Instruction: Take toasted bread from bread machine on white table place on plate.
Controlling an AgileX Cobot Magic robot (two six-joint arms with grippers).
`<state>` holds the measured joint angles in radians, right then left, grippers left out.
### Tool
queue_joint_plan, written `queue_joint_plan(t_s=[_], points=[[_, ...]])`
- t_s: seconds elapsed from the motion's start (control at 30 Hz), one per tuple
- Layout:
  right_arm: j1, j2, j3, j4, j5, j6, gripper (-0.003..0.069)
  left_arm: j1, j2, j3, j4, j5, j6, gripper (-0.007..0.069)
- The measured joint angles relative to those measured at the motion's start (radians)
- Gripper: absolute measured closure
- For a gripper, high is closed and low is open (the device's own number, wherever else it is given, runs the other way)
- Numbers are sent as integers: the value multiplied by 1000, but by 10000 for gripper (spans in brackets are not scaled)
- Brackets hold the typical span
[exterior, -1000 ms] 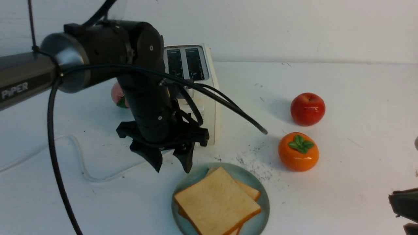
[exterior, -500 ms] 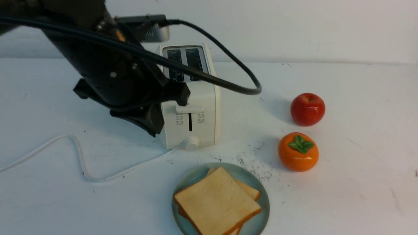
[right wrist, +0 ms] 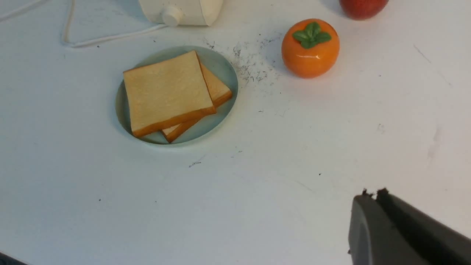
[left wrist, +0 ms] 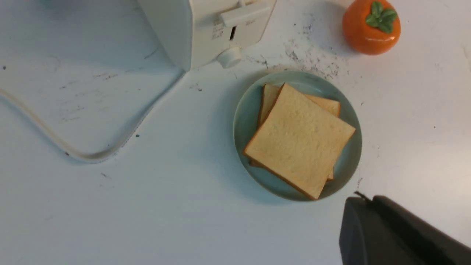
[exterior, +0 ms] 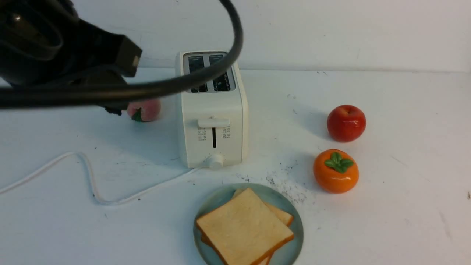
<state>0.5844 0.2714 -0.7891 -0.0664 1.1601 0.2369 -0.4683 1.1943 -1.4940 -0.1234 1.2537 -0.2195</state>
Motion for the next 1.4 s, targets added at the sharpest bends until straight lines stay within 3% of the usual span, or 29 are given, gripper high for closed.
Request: queue_joint_plan(t_s=[0.17,0.33,0.47,1.4], points=[[0,-13,128,9,-221,53,674,0,-50,114,-12,0,0,638],[0,-13,305,-58,-650,68,673,0,-79,201,-12,-9,0,638],[0,-13,362,-109,-818,68,673,0,-77,210,-7,-15,0,638],[-1,-23,442,-119,-849,69,655,0,-77,211,-41,-20,0,638]])
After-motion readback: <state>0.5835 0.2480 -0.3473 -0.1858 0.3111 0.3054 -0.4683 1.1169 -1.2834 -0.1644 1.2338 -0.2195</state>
